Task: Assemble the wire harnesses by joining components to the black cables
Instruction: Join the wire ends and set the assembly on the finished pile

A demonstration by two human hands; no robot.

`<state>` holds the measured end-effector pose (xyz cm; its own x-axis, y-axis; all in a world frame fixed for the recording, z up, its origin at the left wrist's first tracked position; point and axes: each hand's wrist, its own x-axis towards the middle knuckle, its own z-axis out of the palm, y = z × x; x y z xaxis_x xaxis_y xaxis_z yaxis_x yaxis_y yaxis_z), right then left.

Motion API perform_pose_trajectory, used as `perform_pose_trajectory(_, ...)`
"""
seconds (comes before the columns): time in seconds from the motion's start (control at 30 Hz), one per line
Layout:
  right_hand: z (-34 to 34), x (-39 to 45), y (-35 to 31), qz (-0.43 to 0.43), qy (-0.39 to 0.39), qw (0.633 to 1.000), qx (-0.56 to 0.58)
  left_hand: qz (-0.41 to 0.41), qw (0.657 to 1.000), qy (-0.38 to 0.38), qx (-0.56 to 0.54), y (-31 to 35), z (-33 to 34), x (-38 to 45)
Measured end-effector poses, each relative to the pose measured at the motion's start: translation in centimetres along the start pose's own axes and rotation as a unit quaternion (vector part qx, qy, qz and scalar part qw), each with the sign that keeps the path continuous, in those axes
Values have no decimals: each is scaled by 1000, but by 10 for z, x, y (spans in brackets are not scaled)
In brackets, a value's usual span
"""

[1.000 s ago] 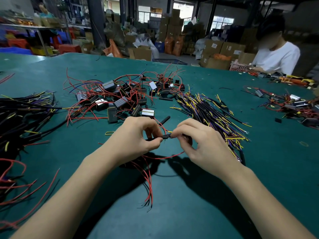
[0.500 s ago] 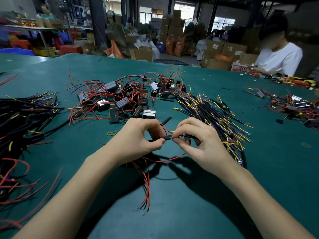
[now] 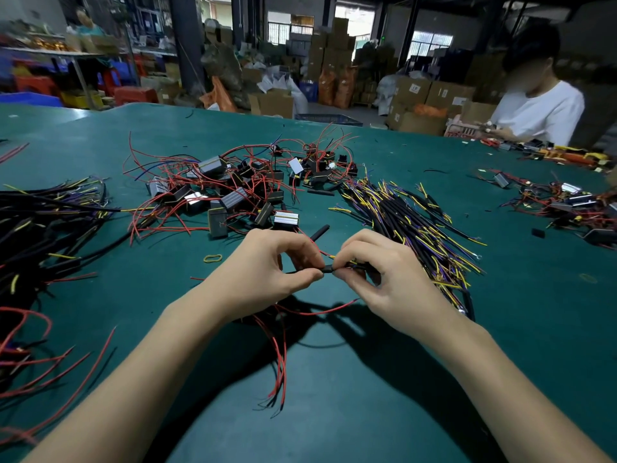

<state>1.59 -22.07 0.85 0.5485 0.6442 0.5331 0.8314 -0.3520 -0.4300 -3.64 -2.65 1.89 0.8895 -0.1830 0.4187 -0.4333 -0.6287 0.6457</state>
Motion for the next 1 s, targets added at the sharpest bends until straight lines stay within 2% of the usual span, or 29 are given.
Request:
perform_pose_trajectory(0.17, -2, -1, -2, 52, -2, 998, 29, 22, 999, 5, 33, -1, 4, 0)
perform_pose_trajectory(0.27, -3, -1, -3, 65, 3, 997, 49, 23, 998, 35, 37, -3, 6, 0)
perform_pose_trajectory(0.5, 0, 0, -5, 91, 40, 995, 16, 41, 990, 110, 73, 0, 22, -3)
perform_pose_trajectory(0.7, -4, 1, -4, 122, 6, 992, -32, 46, 990, 93, 93, -1, 23, -3)
perform_pose_trajectory(1.0, -3, 0, -8, 121, -21, 989, -86, 78, 992, 70, 71, -2, 30, -3)
